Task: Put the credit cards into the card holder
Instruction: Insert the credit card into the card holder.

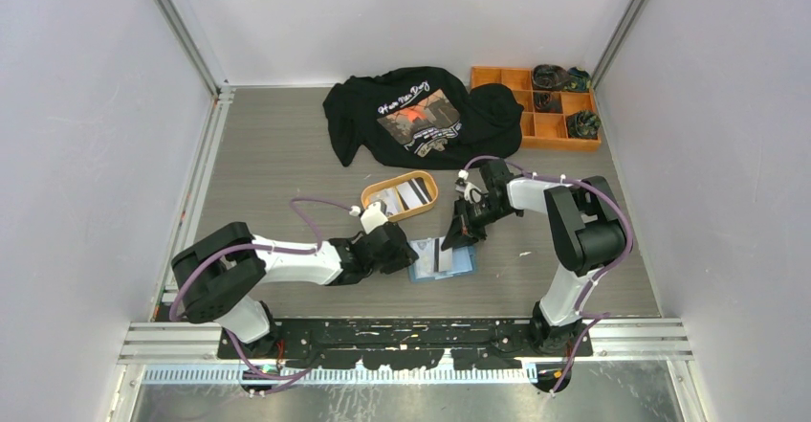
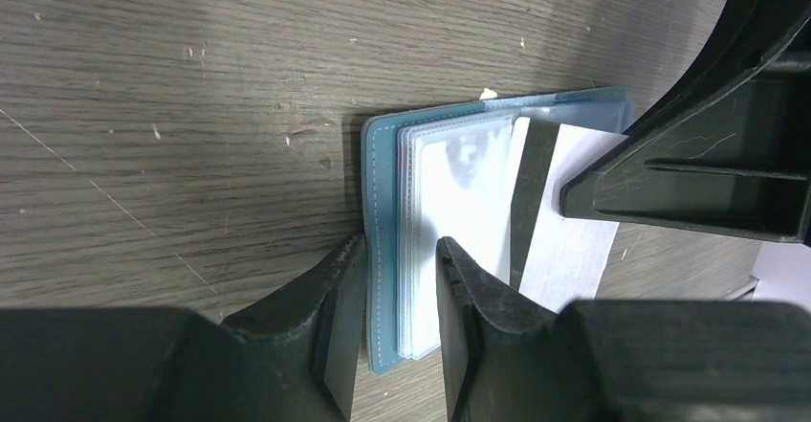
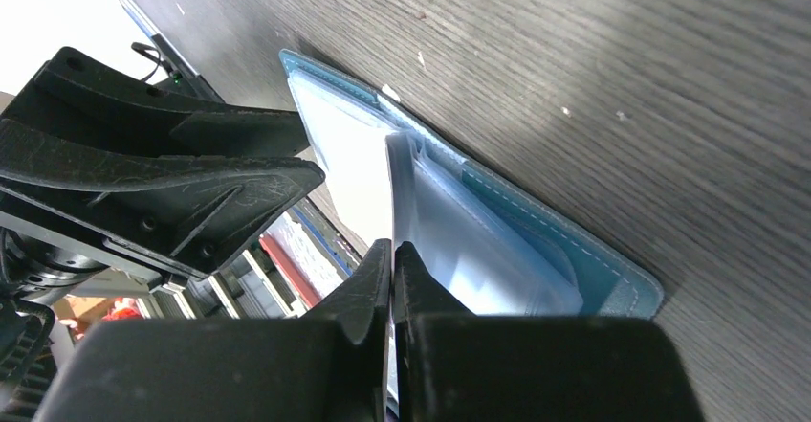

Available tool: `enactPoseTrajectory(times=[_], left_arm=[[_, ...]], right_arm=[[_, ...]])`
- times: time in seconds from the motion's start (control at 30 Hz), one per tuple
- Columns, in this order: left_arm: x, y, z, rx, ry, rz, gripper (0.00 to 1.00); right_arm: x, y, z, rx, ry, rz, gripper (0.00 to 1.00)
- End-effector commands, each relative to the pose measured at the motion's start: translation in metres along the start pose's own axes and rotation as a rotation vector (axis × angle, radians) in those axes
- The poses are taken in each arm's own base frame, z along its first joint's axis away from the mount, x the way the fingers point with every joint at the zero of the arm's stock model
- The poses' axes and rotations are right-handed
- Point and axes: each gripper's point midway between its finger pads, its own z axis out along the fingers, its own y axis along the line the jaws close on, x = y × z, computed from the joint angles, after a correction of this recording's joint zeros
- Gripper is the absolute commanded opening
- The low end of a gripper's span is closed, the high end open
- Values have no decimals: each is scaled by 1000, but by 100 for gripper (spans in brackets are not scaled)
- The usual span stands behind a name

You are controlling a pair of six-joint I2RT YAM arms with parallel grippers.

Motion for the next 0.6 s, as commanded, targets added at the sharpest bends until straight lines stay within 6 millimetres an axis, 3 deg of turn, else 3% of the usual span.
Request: enactPoseTrajectory(times=[0.0,0.23,0.57], left_arm=[[10,18,7,-62,41,45,34],[14,17,10,-57,57,43,34],[16,14,12,-47,72,43,34]], right_arm=[[-9,-6,1,35,-43,-25,6],[-8,-3,4,27,-29,-82,8],[-5,-4,11,46,9,-97,21]])
